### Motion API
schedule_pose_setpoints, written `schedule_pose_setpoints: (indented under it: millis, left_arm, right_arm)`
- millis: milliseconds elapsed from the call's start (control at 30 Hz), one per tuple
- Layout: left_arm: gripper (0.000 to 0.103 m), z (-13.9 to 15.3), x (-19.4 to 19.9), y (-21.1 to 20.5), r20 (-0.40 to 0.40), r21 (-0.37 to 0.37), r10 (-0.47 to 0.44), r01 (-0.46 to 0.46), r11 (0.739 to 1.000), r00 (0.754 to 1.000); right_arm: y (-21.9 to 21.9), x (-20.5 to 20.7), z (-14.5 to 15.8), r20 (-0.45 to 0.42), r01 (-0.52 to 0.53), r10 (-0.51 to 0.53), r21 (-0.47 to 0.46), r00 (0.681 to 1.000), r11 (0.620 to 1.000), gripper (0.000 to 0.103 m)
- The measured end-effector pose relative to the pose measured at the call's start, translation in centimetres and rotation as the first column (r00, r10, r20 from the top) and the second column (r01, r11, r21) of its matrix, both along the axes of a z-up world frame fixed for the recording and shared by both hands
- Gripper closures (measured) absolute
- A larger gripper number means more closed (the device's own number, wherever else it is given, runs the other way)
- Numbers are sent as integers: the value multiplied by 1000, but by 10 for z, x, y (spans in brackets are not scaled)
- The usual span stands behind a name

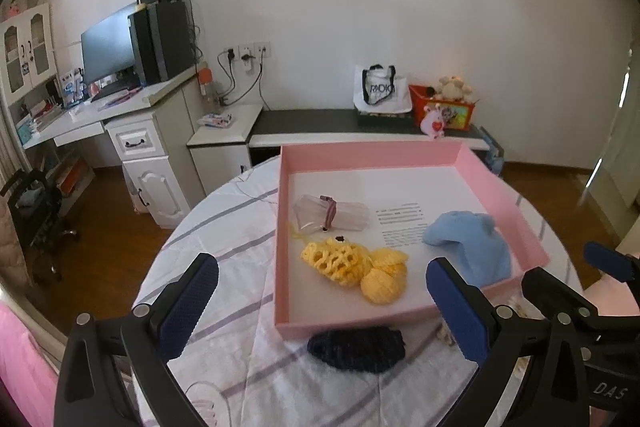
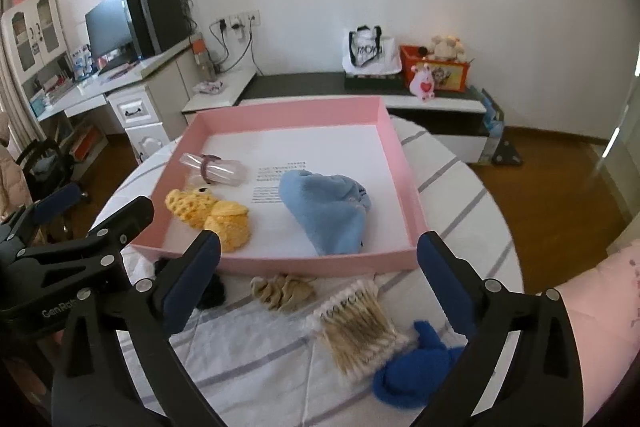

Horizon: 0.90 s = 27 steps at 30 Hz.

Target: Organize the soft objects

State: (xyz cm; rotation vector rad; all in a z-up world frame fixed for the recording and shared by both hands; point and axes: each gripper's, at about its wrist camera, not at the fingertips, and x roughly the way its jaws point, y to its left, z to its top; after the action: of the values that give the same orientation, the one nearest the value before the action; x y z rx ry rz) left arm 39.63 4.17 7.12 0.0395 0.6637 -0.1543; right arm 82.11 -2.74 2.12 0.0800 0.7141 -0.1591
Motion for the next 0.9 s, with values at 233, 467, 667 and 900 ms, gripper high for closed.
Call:
schedule_pose_setpoints:
  millis: [233, 467, 667, 900]
  left_arm:
    - [0, 20, -63, 10, 62, -9, 4, -3, 1000, 998]
    - [0, 36, -123, 20, 113, -23, 6, -4, 1000, 994]
    - [0, 50, -163, 22, 163, -25, 9, -5, 1000, 987]
    - [0, 65, -200, 23, 212, -34, 4, 4, 999, 977]
  right_arm:
    - [16, -47, 24, 78, -3, 6, -35, 997, 999, 0]
    - [26, -87, 43, 142, -20, 24, -30, 990, 999, 0]
    - [34, -118, 57, 205, -22, 32, -51, 978, 998, 0]
    - [39, -145, 72, 270, -12, 33, -77, 962, 997, 0]
